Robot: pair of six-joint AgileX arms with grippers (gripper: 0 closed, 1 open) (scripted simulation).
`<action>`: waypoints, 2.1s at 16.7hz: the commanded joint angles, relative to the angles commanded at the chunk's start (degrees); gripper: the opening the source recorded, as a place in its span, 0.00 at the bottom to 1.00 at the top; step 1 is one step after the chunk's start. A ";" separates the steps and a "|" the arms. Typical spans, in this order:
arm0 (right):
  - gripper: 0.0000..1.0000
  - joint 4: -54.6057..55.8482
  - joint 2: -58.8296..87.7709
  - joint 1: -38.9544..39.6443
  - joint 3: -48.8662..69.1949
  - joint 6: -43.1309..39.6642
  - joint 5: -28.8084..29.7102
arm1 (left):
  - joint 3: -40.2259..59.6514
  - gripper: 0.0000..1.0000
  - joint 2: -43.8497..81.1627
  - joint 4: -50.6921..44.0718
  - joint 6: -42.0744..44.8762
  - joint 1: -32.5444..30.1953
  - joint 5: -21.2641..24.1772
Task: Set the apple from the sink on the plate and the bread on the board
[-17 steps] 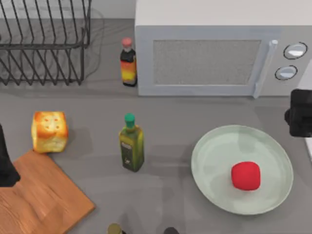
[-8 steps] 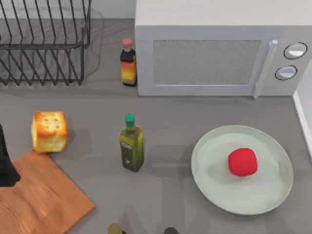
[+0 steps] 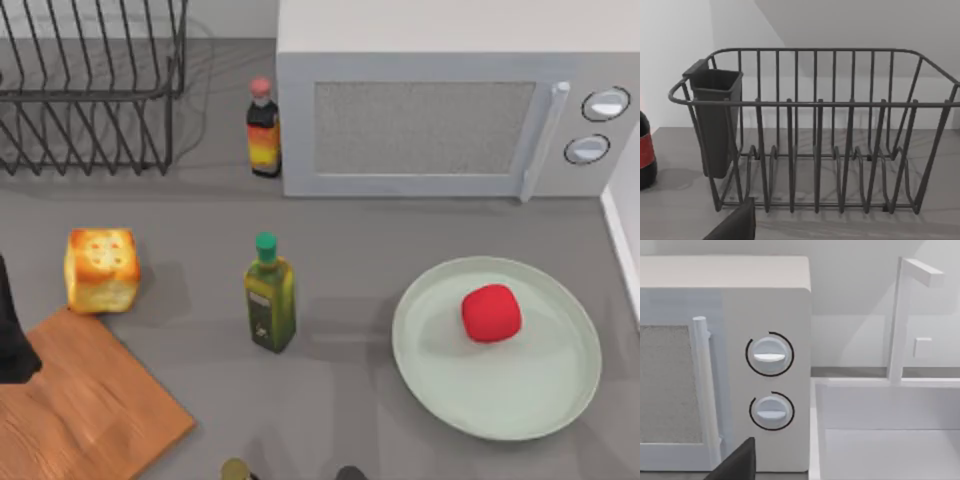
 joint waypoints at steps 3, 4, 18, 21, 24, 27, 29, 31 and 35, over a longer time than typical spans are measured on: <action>1.00 0.00 0.00 0.00 0.00 0.00 0.00 | 0.00 1.00 0.00 0.00 0.00 0.00 0.00; 1.00 0.00 0.00 0.00 0.00 0.00 0.00 | 0.44 1.00 0.56 -0.35 0.22 -0.09 -0.08; 1.00 0.00 0.00 0.00 0.00 0.00 0.00 | 44.31 1.00 55.03 -35.22 21.63 -9.31 -7.56; 1.00 0.00 0.00 0.00 0.00 0.00 0.00 | 58.03 1.00 71.89 -46.08 28.25 -12.18 -9.91; 1.00 0.00 0.00 0.00 0.00 0.00 0.00 | 71.29 1.00 88.16 -56.57 34.63 -14.95 -12.18; 1.00 0.00 0.00 0.00 0.00 0.00 0.00 | 83.16 1.00 102.71 -65.96 40.30 -17.42 -14.21; 1.00 0.00 0.00 0.00 0.00 0.00 0.00 | 89.93 1.00 110.99 -71.31 43.52 -18.82 -15.36; 1.00 0.00 0.00 0.00 0.00 0.00 0.00 | 95.45 1.00 117.72 -75.65 46.12 -19.96 -16.31; 1.00 0.00 0.00 0.00 0.00 0.00 0.00 | 101.63 1.00 125.27 -80.52 49.03 -21.23 -17.38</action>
